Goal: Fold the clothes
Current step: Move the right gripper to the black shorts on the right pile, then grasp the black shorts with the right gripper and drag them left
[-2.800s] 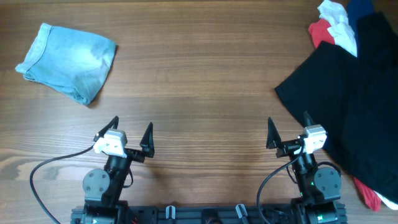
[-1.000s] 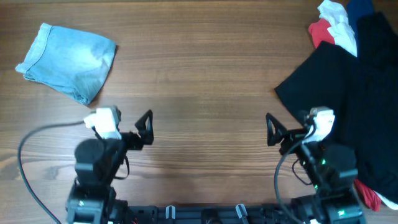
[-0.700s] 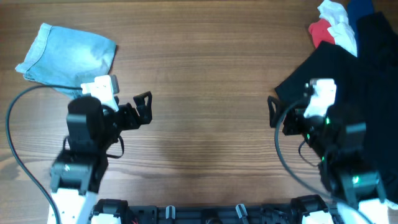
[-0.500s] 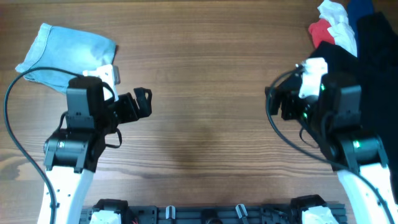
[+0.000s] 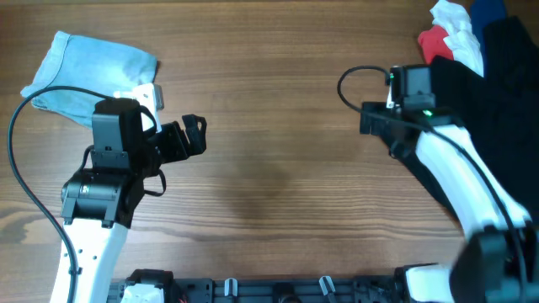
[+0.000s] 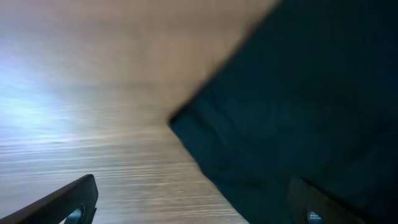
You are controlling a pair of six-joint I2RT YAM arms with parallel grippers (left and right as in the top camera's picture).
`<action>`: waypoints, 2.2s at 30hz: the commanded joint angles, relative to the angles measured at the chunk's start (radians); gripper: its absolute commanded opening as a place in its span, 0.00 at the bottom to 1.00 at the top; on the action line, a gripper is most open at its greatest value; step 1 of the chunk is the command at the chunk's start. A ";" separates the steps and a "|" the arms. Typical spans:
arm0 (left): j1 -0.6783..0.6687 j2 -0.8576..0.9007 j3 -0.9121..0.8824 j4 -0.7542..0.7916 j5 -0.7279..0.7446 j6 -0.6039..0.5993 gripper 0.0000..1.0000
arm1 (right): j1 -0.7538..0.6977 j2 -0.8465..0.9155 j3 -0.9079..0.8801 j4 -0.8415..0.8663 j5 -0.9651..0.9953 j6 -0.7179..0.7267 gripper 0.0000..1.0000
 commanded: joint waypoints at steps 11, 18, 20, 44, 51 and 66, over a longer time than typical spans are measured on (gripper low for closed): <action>0.006 0.036 0.018 0.029 -0.007 -0.002 1.00 | -0.008 0.271 0.008 0.135 0.093 0.076 0.84; 0.006 0.054 0.018 0.029 -0.007 -0.002 1.00 | -0.011 0.285 0.008 0.139 0.100 0.103 0.04; 0.006 0.054 0.018 0.029 -0.008 -0.001 1.00 | -0.011 0.281 0.009 0.130 0.096 0.113 0.04; 0.006 0.054 0.018 0.045 -0.007 -0.002 1.00 | 0.360 -0.114 0.326 0.190 -0.092 0.023 0.04; -0.004 0.054 0.018 0.045 -0.006 -0.002 1.00 | 0.412 0.040 0.326 0.531 -0.116 0.110 0.25; -0.019 0.054 0.018 0.041 0.024 -0.006 1.00 | 0.324 -0.078 0.296 -0.313 0.148 0.155 1.00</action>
